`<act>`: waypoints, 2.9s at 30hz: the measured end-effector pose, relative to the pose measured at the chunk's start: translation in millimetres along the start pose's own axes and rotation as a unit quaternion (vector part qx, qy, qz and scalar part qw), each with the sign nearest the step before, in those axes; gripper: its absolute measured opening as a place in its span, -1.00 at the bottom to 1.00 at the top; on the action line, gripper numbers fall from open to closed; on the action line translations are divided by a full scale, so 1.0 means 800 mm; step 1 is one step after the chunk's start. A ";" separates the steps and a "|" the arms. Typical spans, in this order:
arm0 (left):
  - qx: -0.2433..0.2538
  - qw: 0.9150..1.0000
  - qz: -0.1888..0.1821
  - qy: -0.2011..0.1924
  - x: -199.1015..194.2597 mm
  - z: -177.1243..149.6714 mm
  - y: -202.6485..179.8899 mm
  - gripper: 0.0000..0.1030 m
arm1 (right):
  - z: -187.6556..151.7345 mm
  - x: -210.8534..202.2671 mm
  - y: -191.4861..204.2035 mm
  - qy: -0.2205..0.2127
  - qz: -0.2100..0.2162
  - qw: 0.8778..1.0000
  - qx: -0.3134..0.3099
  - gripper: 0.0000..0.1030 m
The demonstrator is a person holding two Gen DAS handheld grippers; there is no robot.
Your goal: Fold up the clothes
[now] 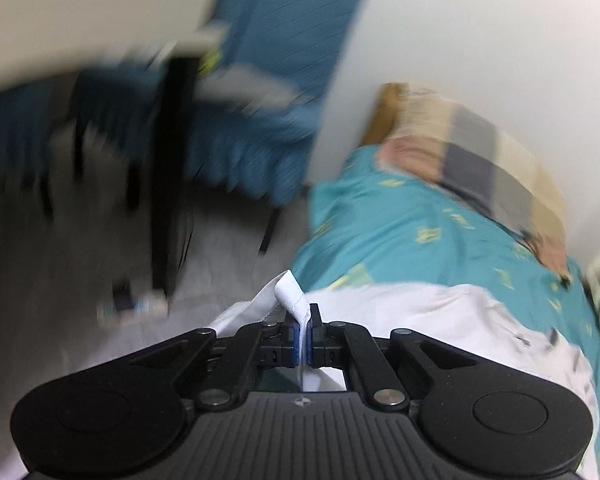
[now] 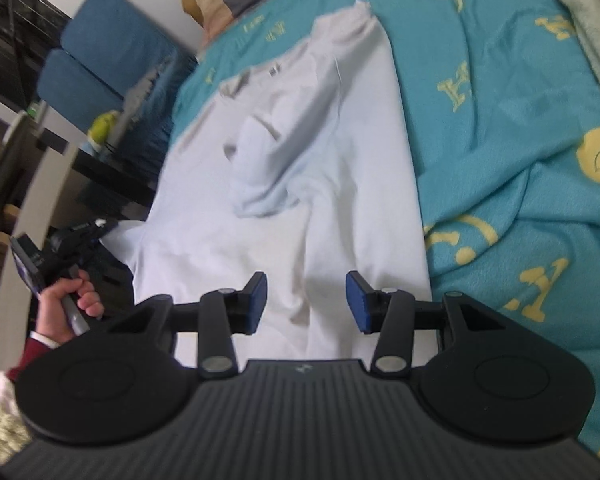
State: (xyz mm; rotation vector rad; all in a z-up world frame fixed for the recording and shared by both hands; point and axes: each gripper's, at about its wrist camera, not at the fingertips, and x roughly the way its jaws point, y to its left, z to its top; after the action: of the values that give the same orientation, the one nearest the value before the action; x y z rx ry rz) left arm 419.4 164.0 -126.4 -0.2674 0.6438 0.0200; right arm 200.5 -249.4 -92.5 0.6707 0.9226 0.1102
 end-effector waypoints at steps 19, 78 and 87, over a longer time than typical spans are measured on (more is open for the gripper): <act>0.263 0.960 -0.086 0.053 0.019 -0.114 -0.378 -0.77 | 0.018 -0.019 -0.067 -0.035 0.006 0.997 0.068 -0.09; 0.100 0.992 -0.077 -0.017 -0.276 -0.177 -0.057 0.98 | 0.083 0.189 0.215 -0.124 -0.047 0.915 -0.381 0.33; 0.075 0.993 -0.090 0.002 -0.243 -0.178 -0.040 0.98 | 0.130 0.251 0.210 -0.132 -0.107 0.913 -0.371 -0.80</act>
State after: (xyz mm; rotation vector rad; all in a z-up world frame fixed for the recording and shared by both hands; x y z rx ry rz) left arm 182.8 109.9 -112.2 -0.1803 0.6206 -0.2008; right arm 435.0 -93.4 -92.3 -0.1271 0.6140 0.1581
